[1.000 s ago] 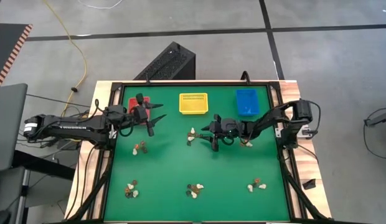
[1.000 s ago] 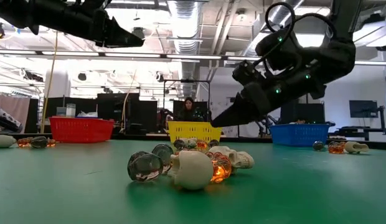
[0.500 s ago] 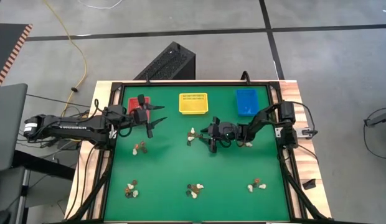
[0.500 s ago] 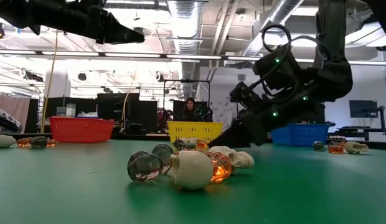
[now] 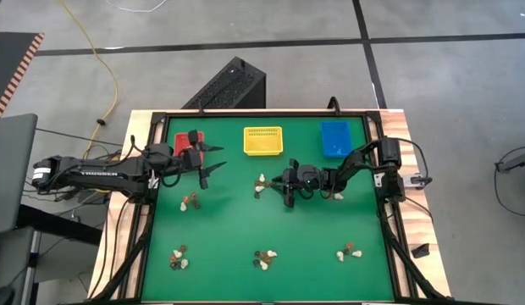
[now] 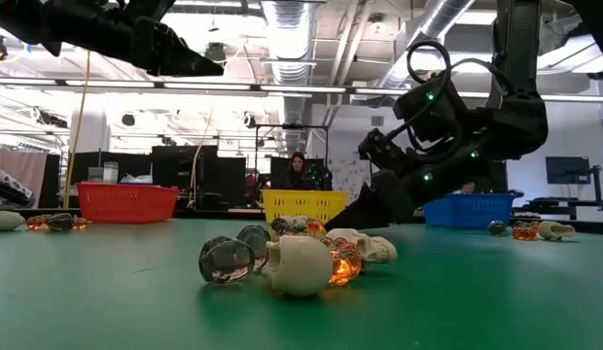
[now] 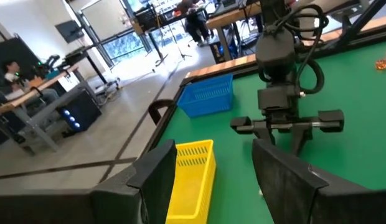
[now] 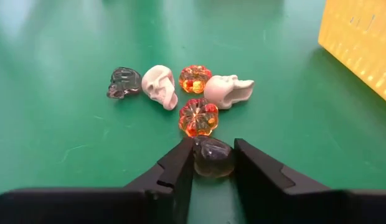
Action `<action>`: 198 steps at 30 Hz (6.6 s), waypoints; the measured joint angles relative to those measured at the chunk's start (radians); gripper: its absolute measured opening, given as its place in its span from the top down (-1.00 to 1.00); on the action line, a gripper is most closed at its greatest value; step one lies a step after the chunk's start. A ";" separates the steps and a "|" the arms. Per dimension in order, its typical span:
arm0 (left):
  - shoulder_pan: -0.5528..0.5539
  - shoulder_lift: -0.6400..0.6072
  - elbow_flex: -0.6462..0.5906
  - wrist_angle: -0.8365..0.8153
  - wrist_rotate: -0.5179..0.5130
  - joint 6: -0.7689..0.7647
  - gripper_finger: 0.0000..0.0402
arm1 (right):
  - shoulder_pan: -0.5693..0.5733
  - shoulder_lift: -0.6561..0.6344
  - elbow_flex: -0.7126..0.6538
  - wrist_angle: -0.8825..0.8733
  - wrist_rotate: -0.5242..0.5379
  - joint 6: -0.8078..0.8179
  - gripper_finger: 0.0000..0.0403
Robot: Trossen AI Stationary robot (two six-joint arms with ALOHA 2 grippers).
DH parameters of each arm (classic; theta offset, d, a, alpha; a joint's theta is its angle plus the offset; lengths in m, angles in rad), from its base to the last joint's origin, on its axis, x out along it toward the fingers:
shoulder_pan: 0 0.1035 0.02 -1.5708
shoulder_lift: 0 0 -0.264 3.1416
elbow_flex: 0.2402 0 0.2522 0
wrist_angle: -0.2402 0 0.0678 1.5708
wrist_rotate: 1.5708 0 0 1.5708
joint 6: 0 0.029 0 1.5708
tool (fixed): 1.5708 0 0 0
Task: Sort Halloween decoration
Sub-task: Put the purple skull toy into the blue bin, then put the white skull toy into the yellow bin, then put the purple skull toy into the blue bin
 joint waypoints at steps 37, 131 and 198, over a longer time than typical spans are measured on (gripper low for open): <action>0.000 0.000 0.000 0.075 -0.037 -0.056 0.00 | -0.436 -0.996 -0.003 -1.334 0.414 0.206 0.30; 0.000 0.000 0.000 -0.012 0.045 -0.130 0.00 | 0.266 -0.801 -0.088 -1.623 0.174 0.744 -0.19; 0.000 0.000 0.000 -0.178 0.038 -0.114 0.00 | -0.039 -0.462 0.508 -1.136 0.084 0.066 0.40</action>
